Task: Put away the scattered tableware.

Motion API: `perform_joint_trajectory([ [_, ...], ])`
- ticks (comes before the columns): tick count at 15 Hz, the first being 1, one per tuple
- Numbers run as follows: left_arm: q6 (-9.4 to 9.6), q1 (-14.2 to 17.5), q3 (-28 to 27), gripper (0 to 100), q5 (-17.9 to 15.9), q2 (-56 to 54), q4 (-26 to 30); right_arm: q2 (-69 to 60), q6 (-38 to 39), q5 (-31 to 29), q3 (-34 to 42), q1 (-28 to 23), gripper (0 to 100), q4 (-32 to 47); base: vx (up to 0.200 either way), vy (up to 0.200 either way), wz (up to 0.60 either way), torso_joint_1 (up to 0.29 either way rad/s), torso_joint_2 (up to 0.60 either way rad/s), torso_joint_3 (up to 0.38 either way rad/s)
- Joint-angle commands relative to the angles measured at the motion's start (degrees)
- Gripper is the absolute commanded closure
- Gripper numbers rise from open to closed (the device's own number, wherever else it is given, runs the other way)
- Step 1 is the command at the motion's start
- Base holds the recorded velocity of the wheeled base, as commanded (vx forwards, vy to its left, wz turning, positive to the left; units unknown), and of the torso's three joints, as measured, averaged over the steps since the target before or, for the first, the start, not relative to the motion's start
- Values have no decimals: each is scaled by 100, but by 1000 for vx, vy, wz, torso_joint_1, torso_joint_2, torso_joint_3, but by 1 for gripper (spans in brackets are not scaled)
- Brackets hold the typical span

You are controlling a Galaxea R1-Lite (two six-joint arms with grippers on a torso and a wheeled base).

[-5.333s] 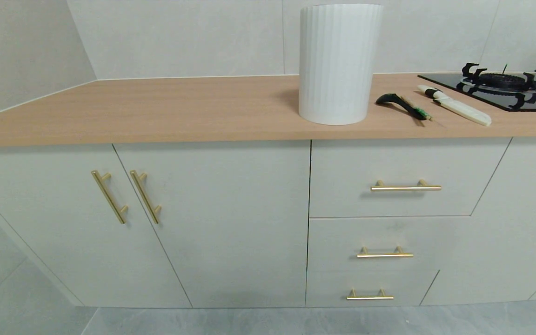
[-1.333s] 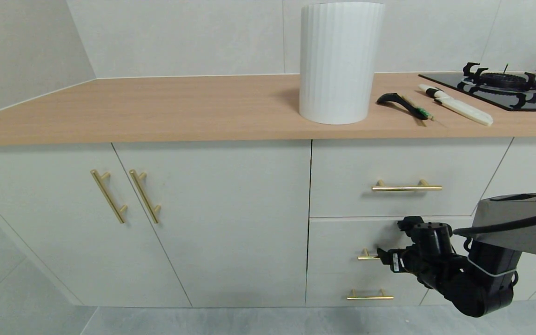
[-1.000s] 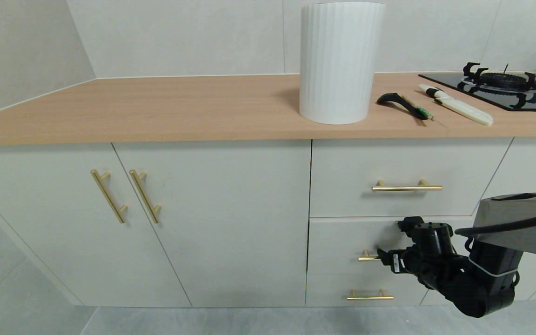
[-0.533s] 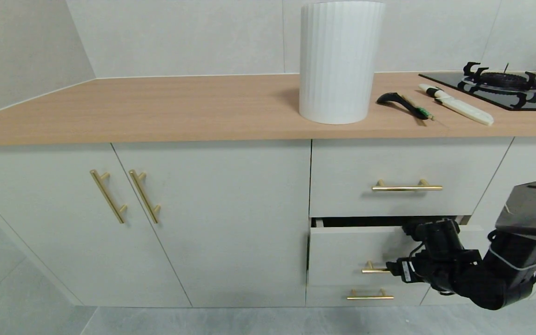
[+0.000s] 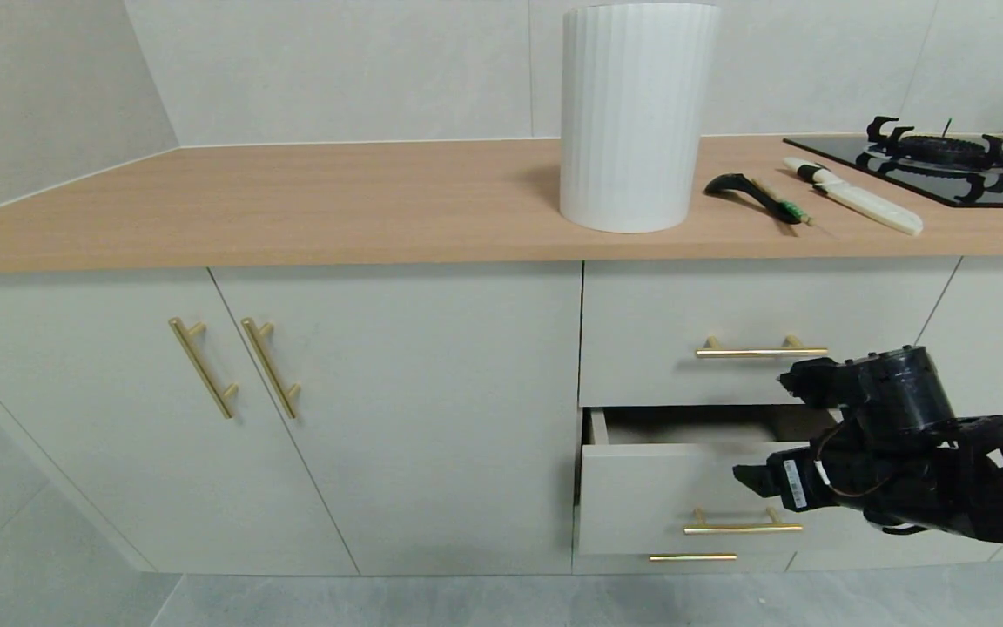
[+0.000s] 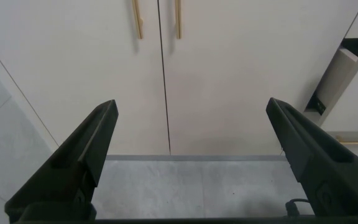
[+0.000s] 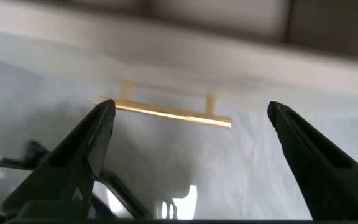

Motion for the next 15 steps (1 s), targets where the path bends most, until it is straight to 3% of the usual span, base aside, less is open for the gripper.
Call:
perform_joint_trajectory([
  [1, -1, 0, 0, 0, -1, 2, -1, -414, 30, -12, -34, 92, 0, -171, 0, 0, 0, 0, 0, 0],
  [9, -1, 0, 0, 0, -1, 2, -1, 1116, 372, -346, 18, -23, 0, -2025, 0, 0, 0, 0, 0, 0],
  [15, -1, 0, 0, 0, -1, 2, -1, 1669, 381, -416, 1, -198, 0, -2728, 0, 0, 0, 0, 0, 0],
])
